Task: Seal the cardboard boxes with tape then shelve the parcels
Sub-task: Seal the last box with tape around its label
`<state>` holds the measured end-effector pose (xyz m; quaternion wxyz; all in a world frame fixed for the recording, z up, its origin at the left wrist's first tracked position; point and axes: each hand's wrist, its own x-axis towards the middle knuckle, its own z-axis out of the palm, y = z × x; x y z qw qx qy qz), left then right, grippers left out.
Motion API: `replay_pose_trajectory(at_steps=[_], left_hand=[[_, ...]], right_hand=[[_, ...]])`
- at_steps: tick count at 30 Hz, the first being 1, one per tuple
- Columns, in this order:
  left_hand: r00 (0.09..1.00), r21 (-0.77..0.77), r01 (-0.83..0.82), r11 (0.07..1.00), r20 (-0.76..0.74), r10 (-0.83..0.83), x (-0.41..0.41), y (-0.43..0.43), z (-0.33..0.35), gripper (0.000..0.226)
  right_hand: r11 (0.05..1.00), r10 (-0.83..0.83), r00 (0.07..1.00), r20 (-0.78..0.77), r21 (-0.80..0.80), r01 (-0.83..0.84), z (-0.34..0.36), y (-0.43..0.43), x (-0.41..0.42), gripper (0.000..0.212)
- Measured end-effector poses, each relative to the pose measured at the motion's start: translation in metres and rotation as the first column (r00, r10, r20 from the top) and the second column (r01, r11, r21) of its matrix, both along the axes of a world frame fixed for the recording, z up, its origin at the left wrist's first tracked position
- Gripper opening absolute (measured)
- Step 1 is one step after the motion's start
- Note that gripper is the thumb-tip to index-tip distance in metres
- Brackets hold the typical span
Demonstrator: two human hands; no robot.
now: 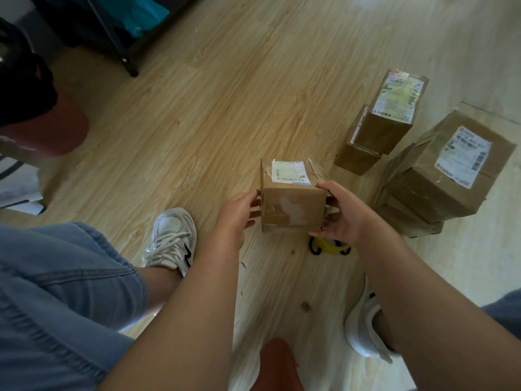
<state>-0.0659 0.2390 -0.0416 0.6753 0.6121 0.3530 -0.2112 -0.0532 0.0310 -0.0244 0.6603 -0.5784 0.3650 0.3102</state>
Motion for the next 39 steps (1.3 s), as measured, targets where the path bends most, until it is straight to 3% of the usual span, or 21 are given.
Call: replay_pose_trajectory(at_steps=[7, 12, 16, 19, 21, 24, 27, 30, 33, 39], left_hand=[[0.999, 0.012, 0.042, 0.999, 0.023, -0.043, 0.001, 0.001, 0.003, 0.02], [0.997, 0.146, -0.051, 0.988, 0.061, 0.043, 0.003, -0.002, -0.003, 0.029], [0.975, 0.306, 0.112, 0.945, 0.149, -0.164, 0.006, -0.009, 0.001, 0.033], [0.923, 0.252, 0.362, 0.897, 0.04, -0.384, 0.01, -0.018, -0.001, 0.042], [0.888, 0.19, 0.455, 0.87, -0.031, -0.458, 0.011, -0.02, -0.007, 0.047], [0.911, 0.206, 0.407, 0.89, -0.024, -0.411, 0.008, -0.017, -0.019, 0.044], [0.936, 0.278, 0.337, 0.9, 0.004, -0.352, 0.008, -0.012, -0.028, 0.043], [0.926, 0.498, 0.328, 0.803, -0.003, -0.377, 0.012, -0.006, -0.031, 0.032], [0.91, 0.614, 0.342, 0.711, -0.027, -0.414, 0.014, -0.001, -0.031, 0.028], [0.924, 0.653, 0.301, 0.694, -0.02, -0.382, 0.023, -0.006, -0.034, 0.035]], right_hand=[[1.0, 0.006, 1.0, 0.0, -0.005, -0.006, 0.009, 0.004, 0.001, 0.046], [0.969, 0.093, 0.983, 0.156, -0.24, -0.054, 0.012, 0.024, 0.002, 0.057], [0.815, 0.278, 0.926, 0.254, -0.573, -0.087, -0.005, 0.04, -0.004, 0.086], [0.633, 0.497, 0.854, 0.153, -0.737, -0.236, -0.02, 0.043, -0.011, 0.097], [0.576, 0.588, 0.8, 0.123, -0.758, -0.307, -0.024, 0.046, -0.017, 0.097], [0.546, 0.689, 0.711, 0.141, -0.745, -0.383, -0.03, 0.049, -0.022, 0.094], [0.666, 0.648, 0.733, 0.204, -0.618, -0.417, -0.03, 0.046, -0.015, 0.086], [0.753, 0.591, 0.759, 0.272, -0.523, -0.399, -0.03, 0.046, -0.005, 0.07], [0.695, 0.677, 0.687, 0.263, -0.536, -0.48, -0.032, 0.05, 0.003, 0.063], [0.505, 0.815, 0.553, 0.172, -0.678, -0.534, -0.037, 0.047, 0.02, 0.065]])
